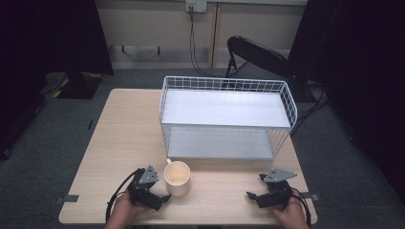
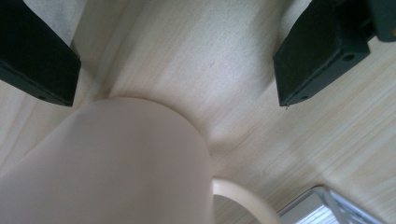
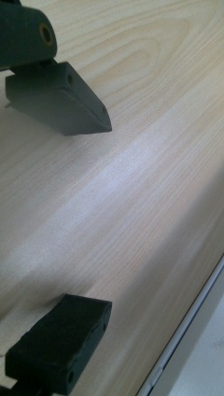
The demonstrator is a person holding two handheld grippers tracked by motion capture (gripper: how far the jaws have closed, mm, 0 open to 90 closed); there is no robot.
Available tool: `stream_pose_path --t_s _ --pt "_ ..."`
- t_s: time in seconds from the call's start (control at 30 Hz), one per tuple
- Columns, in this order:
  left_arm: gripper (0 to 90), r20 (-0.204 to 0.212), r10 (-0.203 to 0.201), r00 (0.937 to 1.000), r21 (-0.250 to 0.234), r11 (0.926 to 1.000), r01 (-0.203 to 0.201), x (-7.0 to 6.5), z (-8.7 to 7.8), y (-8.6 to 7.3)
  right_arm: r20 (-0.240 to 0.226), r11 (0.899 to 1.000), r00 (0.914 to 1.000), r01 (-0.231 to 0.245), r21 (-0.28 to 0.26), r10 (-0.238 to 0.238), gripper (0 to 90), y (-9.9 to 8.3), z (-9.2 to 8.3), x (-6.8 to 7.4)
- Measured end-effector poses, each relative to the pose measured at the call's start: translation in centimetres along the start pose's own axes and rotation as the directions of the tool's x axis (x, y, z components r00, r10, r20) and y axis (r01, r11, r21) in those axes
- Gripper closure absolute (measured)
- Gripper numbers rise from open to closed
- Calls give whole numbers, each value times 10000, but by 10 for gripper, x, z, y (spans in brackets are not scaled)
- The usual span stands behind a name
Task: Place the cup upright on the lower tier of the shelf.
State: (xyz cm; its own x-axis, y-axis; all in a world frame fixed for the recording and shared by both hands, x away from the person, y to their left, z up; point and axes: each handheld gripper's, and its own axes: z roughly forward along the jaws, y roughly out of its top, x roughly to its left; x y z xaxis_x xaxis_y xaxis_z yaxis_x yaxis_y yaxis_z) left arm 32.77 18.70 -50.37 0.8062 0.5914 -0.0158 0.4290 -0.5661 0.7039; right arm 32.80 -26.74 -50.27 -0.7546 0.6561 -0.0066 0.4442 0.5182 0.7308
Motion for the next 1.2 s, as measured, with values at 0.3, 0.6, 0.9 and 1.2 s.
stream_pose_path --t_s 0.3,0.6,0.9,1.2 --pt "137 -85 -111 9999 326 9994 114 2 -8 3 -34 10000 10000 0 5 0 117 0 0 0" --pt "168 63 -124 9999 372 9992 121 3 -18 10 -41 10000 10000 16 -3 -16 116 0 0 -1" --pt "177 105 -329 9994 -3 9995 329 3 -36 17 -31 10000 10000 1 3 -1 117 0 0 0" --pt "177 225 -481 9986 -325 9983 488 1 -48 27 -18 10000 10000 -12 1 12 116 0 0 0"
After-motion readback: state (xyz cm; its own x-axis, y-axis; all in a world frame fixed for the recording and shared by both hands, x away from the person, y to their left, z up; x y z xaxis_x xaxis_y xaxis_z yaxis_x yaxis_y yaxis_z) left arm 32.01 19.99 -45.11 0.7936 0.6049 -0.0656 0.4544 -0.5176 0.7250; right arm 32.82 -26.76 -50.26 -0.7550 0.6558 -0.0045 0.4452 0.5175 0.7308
